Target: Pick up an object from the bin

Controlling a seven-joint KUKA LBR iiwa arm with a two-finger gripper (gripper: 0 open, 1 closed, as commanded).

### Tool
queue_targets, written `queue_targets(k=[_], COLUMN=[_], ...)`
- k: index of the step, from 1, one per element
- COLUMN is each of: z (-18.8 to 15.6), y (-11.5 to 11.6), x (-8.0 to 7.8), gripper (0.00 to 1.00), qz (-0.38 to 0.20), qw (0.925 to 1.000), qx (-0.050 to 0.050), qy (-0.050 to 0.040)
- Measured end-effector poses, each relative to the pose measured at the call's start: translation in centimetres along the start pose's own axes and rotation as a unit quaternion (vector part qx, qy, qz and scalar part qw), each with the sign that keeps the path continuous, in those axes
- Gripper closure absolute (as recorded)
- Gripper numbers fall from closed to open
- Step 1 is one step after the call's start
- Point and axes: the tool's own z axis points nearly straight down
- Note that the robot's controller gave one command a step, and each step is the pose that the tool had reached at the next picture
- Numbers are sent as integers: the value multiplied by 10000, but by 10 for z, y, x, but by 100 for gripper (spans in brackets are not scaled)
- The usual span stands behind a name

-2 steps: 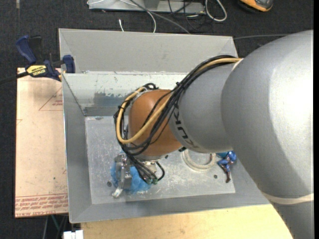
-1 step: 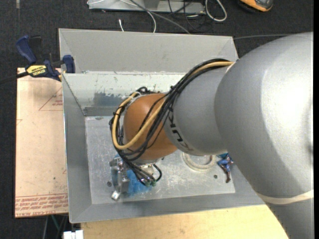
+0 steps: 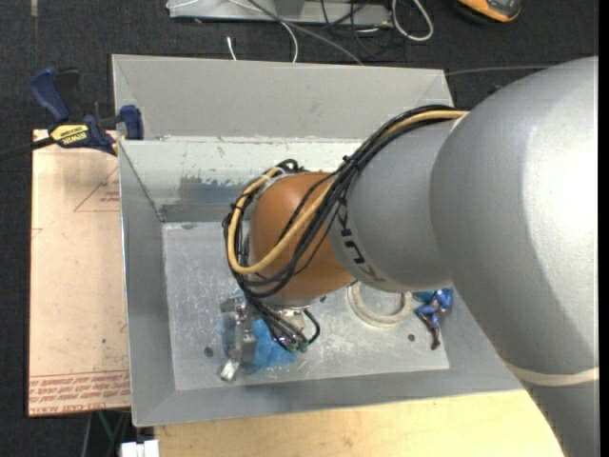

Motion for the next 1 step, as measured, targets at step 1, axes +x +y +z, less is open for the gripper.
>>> queue_targets(k=[1], z=[1], y=[0], x=[0], gripper=[100], qz=[639], qw=[9980], qx=[0], qy=[-3])
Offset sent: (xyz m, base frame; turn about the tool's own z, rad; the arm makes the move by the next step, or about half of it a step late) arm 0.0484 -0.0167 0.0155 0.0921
